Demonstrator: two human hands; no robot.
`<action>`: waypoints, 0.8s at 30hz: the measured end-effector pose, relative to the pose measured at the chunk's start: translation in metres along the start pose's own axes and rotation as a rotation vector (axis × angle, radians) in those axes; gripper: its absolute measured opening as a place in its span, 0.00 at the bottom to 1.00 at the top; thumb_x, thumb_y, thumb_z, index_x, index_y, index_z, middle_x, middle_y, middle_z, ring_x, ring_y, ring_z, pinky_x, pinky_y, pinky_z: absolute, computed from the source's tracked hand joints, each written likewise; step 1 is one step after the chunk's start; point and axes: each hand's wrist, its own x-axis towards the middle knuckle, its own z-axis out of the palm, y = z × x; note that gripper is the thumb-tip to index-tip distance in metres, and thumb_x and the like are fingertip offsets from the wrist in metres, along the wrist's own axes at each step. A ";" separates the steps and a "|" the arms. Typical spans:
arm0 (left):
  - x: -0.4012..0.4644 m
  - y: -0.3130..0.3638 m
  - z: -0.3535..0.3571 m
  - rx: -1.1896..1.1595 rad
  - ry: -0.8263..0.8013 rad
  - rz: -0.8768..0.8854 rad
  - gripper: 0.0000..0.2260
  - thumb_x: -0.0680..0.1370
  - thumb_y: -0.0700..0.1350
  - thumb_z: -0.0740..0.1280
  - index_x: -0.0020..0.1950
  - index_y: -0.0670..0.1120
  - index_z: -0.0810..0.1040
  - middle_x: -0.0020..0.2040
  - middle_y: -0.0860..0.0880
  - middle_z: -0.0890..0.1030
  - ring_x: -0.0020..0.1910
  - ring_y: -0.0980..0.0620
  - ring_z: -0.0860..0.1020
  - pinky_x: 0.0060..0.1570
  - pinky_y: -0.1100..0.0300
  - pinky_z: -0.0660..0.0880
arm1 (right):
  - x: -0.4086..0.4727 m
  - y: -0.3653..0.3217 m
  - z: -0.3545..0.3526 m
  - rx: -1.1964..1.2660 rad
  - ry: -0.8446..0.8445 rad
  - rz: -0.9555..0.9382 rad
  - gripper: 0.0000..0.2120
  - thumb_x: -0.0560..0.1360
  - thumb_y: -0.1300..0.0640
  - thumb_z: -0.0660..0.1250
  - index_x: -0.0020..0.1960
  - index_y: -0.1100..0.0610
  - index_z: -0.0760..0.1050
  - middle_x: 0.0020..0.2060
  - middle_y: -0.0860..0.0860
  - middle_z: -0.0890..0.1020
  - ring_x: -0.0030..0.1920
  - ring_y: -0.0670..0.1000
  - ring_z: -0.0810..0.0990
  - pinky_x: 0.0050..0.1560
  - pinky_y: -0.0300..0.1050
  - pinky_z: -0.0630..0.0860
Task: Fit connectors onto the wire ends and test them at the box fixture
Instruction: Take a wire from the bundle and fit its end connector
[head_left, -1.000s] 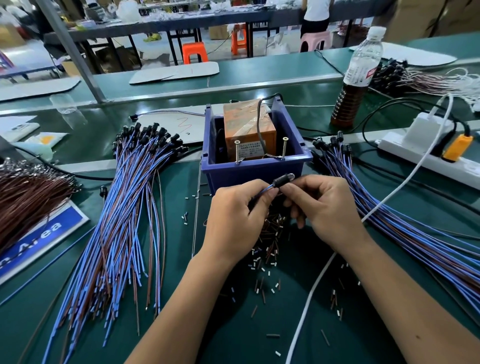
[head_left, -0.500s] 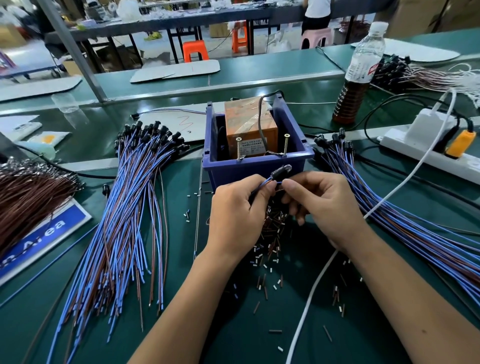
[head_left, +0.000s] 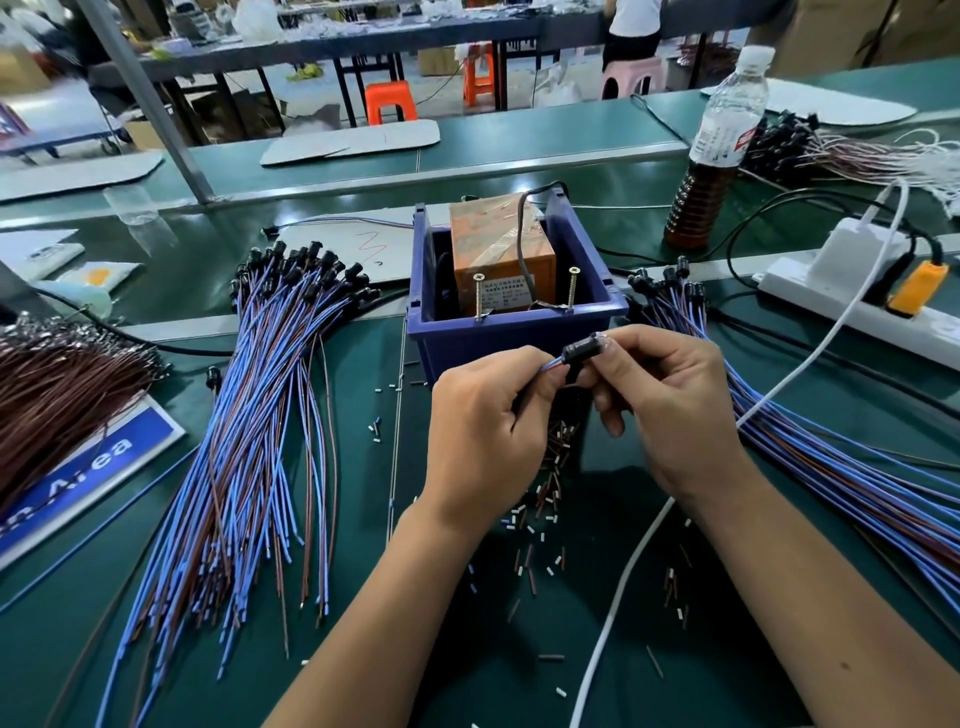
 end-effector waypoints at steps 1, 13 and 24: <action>0.000 0.001 0.000 0.002 0.005 0.011 0.12 0.80 0.37 0.70 0.38 0.48 0.76 0.31 0.62 0.67 0.31 0.62 0.68 0.34 0.68 0.61 | -0.001 0.000 0.002 0.005 0.004 -0.004 0.09 0.79 0.58 0.70 0.45 0.62 0.84 0.33 0.55 0.83 0.27 0.49 0.75 0.24 0.40 0.70; -0.001 0.002 -0.001 -0.137 0.239 -0.176 0.14 0.84 0.46 0.66 0.37 0.53 0.77 0.28 0.58 0.70 0.27 0.58 0.68 0.28 0.58 0.65 | -0.009 0.001 0.018 -0.003 -0.068 0.067 0.06 0.72 0.56 0.76 0.48 0.56 0.86 0.32 0.53 0.83 0.26 0.48 0.74 0.21 0.39 0.70; -0.006 0.013 0.016 -0.220 0.282 -0.329 0.19 0.83 0.43 0.67 0.33 0.58 0.72 0.26 0.58 0.72 0.26 0.58 0.70 0.26 0.61 0.68 | -0.014 0.004 0.033 0.157 -0.081 0.116 0.05 0.72 0.57 0.76 0.48 0.54 0.87 0.32 0.54 0.83 0.27 0.47 0.75 0.22 0.37 0.69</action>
